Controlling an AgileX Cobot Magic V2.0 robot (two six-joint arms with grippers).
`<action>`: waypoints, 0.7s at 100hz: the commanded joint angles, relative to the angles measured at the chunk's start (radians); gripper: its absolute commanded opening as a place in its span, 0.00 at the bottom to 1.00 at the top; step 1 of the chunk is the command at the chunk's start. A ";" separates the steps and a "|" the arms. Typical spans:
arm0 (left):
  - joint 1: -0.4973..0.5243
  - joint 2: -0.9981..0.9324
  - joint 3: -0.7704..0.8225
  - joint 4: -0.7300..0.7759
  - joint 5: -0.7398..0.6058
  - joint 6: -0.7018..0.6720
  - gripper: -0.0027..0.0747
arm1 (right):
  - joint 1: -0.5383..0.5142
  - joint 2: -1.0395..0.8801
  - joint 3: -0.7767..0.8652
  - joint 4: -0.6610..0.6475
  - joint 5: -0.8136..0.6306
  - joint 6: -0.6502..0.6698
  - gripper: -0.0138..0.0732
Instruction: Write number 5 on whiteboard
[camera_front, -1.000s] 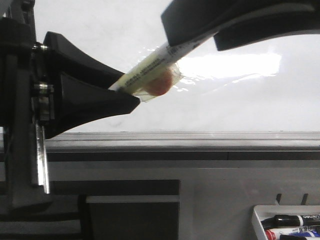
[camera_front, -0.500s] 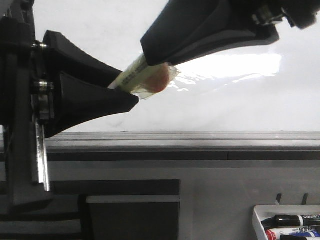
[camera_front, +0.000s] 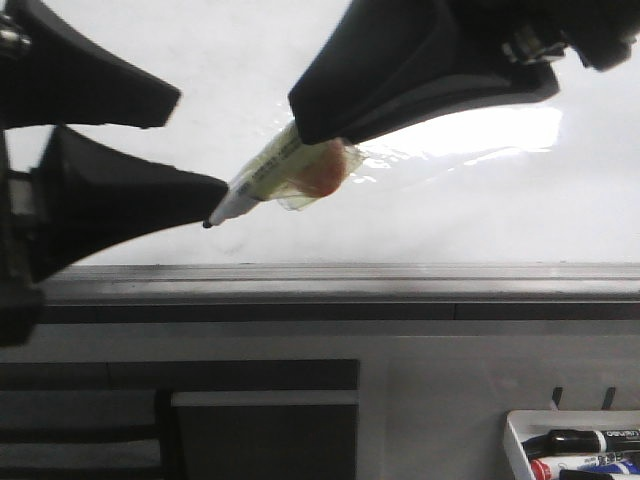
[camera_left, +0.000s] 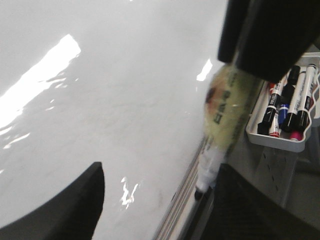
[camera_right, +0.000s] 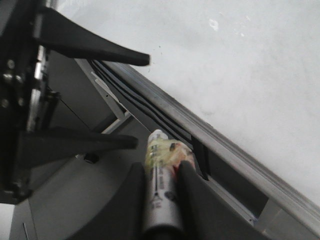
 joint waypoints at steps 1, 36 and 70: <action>-0.004 -0.093 -0.028 -0.141 0.023 -0.007 0.60 | -0.024 0.000 -0.062 0.006 -0.045 0.000 0.09; 0.061 -0.298 0.034 -0.268 -0.064 -0.007 0.52 | -0.132 0.144 -0.294 -0.017 0.026 -0.028 0.09; 0.114 -0.297 0.043 -0.268 -0.066 -0.007 0.50 | -0.203 0.241 -0.431 -0.027 0.106 -0.048 0.09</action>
